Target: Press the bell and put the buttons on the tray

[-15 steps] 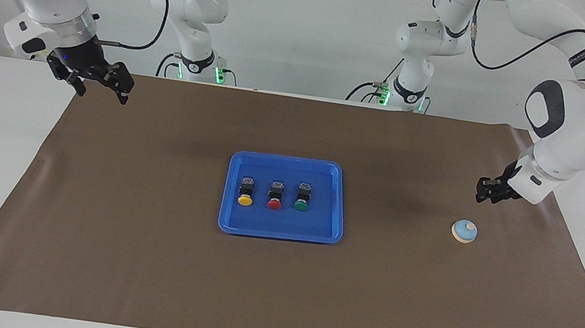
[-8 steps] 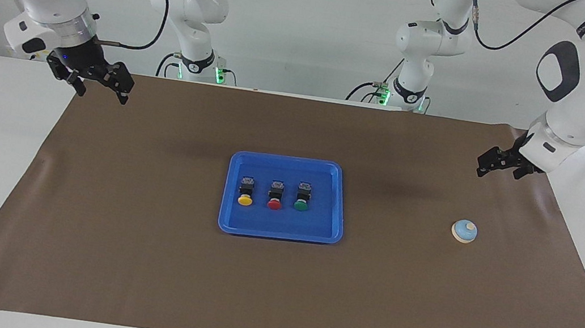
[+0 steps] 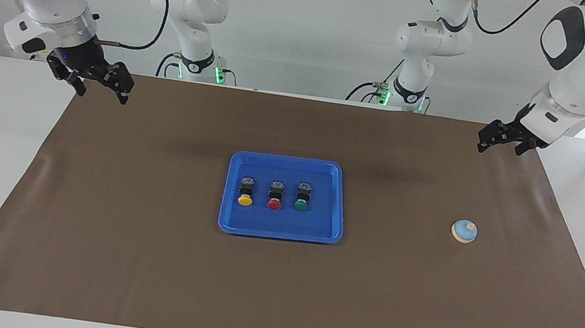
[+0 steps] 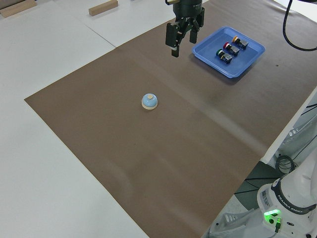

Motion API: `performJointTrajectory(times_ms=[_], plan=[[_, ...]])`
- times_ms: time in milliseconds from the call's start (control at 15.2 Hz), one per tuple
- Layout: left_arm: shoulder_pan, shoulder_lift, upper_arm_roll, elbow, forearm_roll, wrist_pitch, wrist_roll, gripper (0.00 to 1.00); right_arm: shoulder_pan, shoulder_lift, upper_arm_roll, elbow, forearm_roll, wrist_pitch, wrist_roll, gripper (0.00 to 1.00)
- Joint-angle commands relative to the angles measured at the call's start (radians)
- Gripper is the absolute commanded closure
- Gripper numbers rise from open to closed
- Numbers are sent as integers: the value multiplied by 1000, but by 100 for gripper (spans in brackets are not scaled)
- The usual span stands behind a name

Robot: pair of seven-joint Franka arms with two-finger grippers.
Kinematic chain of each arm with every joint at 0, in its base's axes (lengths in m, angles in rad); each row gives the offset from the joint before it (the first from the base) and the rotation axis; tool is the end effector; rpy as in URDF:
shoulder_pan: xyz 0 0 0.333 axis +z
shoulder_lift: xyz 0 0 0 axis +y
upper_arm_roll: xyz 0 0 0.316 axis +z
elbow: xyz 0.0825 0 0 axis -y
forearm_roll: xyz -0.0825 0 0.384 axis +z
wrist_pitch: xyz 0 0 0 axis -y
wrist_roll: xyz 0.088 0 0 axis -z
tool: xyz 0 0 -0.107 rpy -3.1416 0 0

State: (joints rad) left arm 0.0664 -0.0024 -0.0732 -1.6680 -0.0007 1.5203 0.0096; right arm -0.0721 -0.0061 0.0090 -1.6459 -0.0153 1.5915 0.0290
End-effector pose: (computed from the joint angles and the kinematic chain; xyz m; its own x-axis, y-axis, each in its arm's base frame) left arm 0.5434 -0.0038 0.5764 0.9893 -0.0163 -0.1448 -0.0162 -0.9999 0.0019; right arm 0.5509 -0.0364 0.5942 0.9946 -0.0916 -0.0478 -0.0909 -0.9957 0.0167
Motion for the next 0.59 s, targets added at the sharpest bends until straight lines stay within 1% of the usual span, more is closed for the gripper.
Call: performJointTrajectory(times_ms=[0,526], plan=[[-26,-27,7,1,4,-31,-16,0,-12,6,8,12,6,-18,-14,0],[-54,-18,12,-3,-15,-31,-14,0,-12,6,9,12,6,-18,-14,0]])
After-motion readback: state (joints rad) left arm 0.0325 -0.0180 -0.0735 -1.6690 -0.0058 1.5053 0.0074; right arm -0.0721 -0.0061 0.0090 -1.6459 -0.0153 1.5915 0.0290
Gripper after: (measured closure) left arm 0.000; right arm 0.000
